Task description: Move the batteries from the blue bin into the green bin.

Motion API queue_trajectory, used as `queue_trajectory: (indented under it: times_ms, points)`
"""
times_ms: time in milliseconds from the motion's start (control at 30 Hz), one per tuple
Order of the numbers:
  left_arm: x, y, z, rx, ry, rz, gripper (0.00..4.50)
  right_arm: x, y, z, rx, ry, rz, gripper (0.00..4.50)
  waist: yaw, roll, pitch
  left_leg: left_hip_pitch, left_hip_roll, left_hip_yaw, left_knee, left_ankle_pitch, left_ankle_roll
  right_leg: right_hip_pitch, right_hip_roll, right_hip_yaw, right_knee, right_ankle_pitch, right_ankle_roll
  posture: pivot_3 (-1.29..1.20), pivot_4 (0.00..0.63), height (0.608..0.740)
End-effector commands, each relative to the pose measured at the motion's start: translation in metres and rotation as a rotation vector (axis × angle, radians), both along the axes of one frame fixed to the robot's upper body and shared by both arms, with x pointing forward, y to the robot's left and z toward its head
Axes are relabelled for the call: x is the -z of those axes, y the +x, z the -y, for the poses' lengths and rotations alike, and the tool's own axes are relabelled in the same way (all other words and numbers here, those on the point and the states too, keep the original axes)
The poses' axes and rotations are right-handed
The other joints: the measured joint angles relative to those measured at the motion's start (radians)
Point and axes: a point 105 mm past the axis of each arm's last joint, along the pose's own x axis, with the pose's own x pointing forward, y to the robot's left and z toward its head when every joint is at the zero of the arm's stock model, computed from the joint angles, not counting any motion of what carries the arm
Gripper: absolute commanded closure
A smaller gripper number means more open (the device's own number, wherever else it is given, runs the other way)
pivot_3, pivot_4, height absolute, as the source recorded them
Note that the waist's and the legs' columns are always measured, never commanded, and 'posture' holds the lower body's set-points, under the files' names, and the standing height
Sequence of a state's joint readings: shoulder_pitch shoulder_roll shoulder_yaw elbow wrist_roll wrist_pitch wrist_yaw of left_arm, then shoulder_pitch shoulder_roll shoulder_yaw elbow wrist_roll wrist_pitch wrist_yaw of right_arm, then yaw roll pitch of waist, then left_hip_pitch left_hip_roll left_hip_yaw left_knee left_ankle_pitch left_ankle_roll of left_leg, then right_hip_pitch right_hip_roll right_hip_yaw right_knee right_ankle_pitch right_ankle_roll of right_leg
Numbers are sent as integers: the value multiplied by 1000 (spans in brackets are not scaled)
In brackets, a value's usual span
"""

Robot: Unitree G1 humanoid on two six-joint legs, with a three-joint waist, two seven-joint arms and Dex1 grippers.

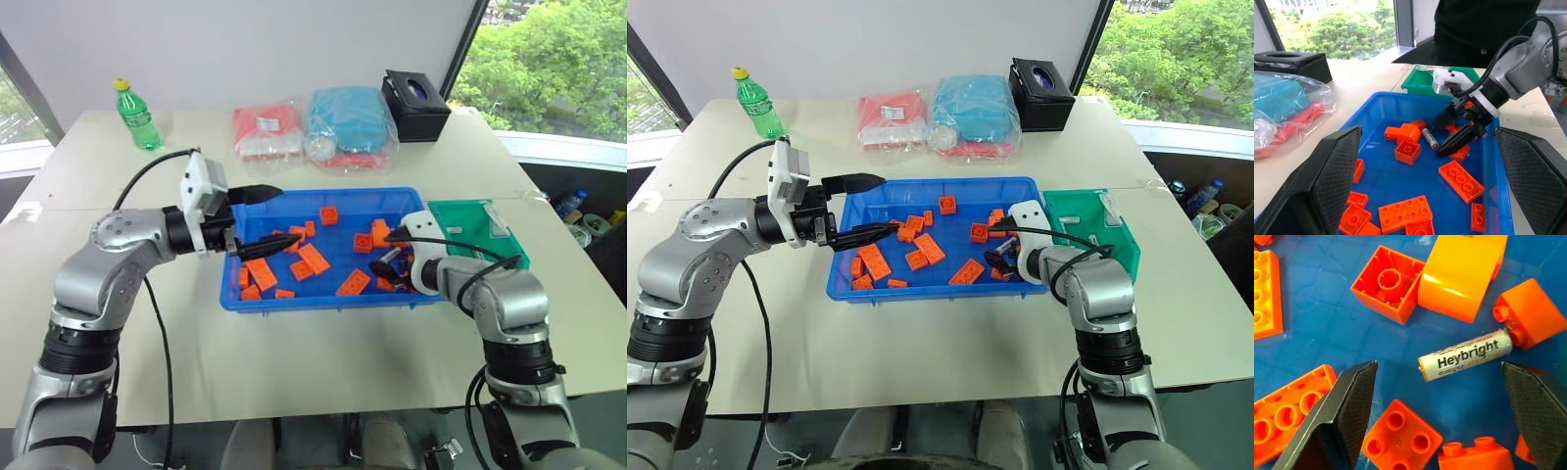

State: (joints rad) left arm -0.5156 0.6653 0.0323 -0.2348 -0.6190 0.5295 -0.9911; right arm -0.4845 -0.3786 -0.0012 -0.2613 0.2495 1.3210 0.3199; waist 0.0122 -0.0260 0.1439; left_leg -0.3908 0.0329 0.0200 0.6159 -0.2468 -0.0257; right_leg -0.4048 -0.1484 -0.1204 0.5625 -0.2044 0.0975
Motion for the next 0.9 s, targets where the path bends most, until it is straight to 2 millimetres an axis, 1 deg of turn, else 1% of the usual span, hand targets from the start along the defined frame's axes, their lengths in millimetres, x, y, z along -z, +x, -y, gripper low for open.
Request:
queue_trajectory:
  times_ms: [33,133,200,400,533,633,767,833,900]
  points:
    - [-12,0,-3,-7,-10,63,0,-22,9,-6,-30,-1,78,262,-1,0,0,0,0,0,0,0,0,0,0,0,0,0,0,0,150,724]
    - [-13,1,-2,-9,-13,70,0,-23,13,-9,14,72,36,262,-2,0,0,0,0,0,0,0,0,0,0,0,0,0,0,0,150,724]
    - [-13,1,-2,-10,-17,73,0,-18,13,-12,56,122,-10,262,-2,0,0,0,1,0,0,0,0,0,1,0,1,0,0,0,150,724]
    - [-12,-1,-4,-23,-20,78,0,-4,7,-19,110,179,-88,262,0,0,0,0,0,0,0,0,0,0,0,0,1,1,-1,0,150,724]
    - [-12,-1,-5,-28,-19,78,0,-3,6,-14,149,158,-68,262,0,0,0,1,0,0,0,0,0,0,0,0,1,0,0,0,150,724]
    - [-12,-2,-7,-33,-16,77,0,-25,8,-11,140,132,23,262,0,1,0,0,0,0,0,0,0,0,0,0,1,0,0,0,150,724]
    - [-11,-2,-6,-29,-11,76,0,-51,4,-16,139,158,74,262,-1,2,1,0,0,0,0,0,0,-1,0,0,1,0,0,0,150,724]
    - [-12,-1,-6,-27,-11,75,0,-56,0,-18,142,163,82,262,-1,2,1,0,0,0,0,0,0,-1,0,0,1,0,0,0,150,724]
    - [-12,0,-6,-24,-11,75,0,-56,-2,-19,157,178,87,262,-1,2,1,0,1,0,-1,0,0,-1,1,0,2,0,0,0,150,724]
